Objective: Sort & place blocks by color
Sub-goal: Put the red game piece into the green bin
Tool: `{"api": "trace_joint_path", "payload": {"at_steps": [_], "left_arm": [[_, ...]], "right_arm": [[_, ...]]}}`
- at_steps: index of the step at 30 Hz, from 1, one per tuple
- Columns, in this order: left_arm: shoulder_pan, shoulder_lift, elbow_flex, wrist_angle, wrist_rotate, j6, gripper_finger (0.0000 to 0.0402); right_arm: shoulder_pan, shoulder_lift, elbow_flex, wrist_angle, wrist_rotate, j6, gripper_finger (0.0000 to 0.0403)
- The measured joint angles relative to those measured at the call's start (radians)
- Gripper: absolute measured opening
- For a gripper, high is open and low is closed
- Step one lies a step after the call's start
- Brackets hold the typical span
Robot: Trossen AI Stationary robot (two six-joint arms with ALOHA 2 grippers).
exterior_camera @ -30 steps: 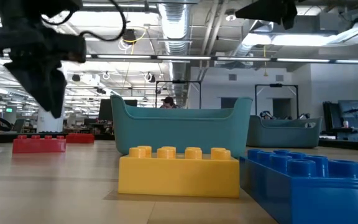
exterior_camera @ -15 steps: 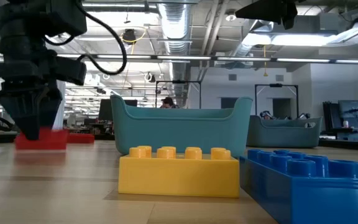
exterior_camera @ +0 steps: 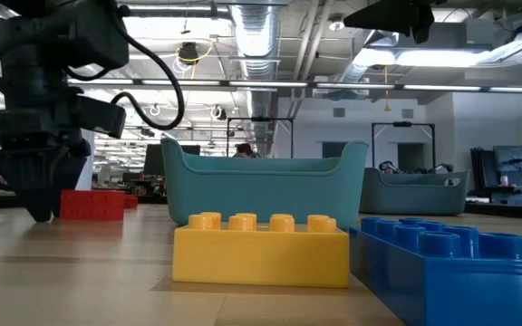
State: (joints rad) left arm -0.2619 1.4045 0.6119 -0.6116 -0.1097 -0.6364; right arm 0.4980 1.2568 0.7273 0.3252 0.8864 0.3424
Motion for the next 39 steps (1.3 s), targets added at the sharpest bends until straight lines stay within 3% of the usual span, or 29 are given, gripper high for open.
{"api": "trace_joint_path", "payload": {"at_steps": [7, 26, 30, 36, 39], "left_arm": [[0.003, -0.036, -0.004, -0.007, -0.036, 0.035, 0.0229], [0.033, -0.008, -0.002, 0.161, -0.007, 0.188, 0.0218], [0.033, 0.023, -0.002, 0.159, -0.005, 0.188, 0.0175], [0.043, 0.023, 0.004, 0.145, -0.027, 0.188, 0.0056], [0.07, -0.02, 0.02, 0.096, -0.035, 0.194, 0.0056]], "right_arm": [[0.0, 0.0, 0.0, 0.0, 0.0, 0.0, 0.0325], [0.0, 0.0, 0.0, -0.008, 0.0, -0.001, 0.0325], [0.0, 0.0, 0.0, -0.013, 0.0, -0.002, 0.0325], [0.0, 0.0, 0.0, -0.018, 0.0, 0.0, 0.0325], [0.0, 0.0, 0.0, -0.017, 0.0, 0.0, 0.0325]]}}
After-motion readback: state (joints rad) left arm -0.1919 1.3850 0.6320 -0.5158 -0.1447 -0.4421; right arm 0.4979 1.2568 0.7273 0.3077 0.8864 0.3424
